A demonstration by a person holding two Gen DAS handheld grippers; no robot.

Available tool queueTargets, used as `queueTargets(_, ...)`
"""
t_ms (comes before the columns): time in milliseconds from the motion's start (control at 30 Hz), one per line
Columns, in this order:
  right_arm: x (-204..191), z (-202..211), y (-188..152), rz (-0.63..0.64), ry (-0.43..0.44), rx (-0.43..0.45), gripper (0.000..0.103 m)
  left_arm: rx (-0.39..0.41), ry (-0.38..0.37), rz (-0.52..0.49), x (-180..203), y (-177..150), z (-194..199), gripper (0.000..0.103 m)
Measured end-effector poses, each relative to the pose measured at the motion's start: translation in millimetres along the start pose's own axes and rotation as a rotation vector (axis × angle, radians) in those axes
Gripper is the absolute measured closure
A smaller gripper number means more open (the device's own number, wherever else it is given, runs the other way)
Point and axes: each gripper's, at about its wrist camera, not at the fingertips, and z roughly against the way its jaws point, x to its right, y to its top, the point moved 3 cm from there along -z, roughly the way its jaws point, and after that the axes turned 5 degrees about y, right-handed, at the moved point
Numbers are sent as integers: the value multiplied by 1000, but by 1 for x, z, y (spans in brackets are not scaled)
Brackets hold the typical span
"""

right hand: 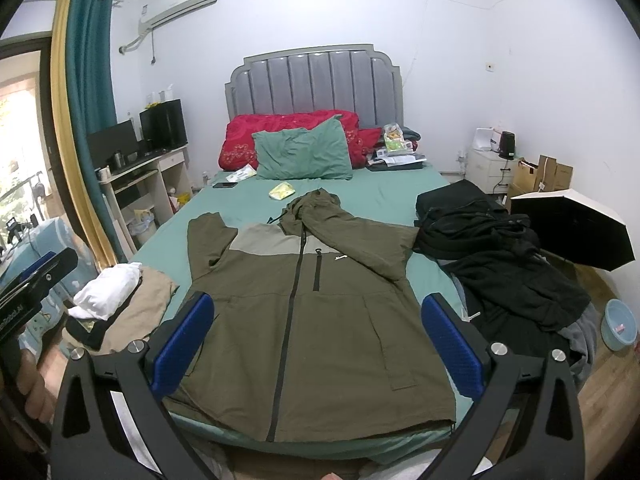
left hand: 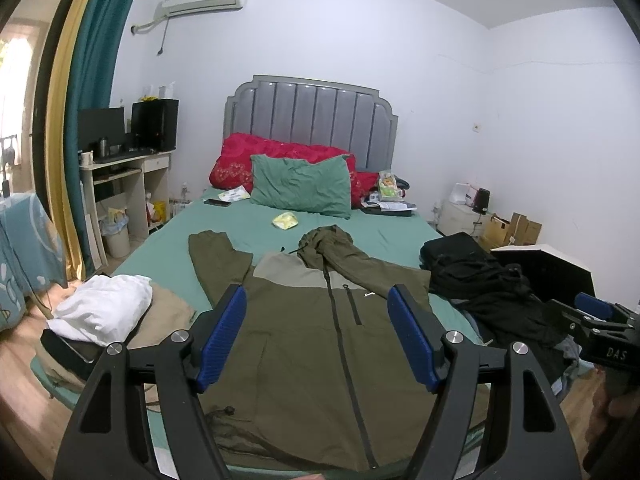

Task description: Fold large clothes

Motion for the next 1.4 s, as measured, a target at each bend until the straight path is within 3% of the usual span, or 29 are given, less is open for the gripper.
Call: queueTargets(1400,4,-3,-3,0,-1,-9,1,-7,-14,-7,13,-1,-7,27)
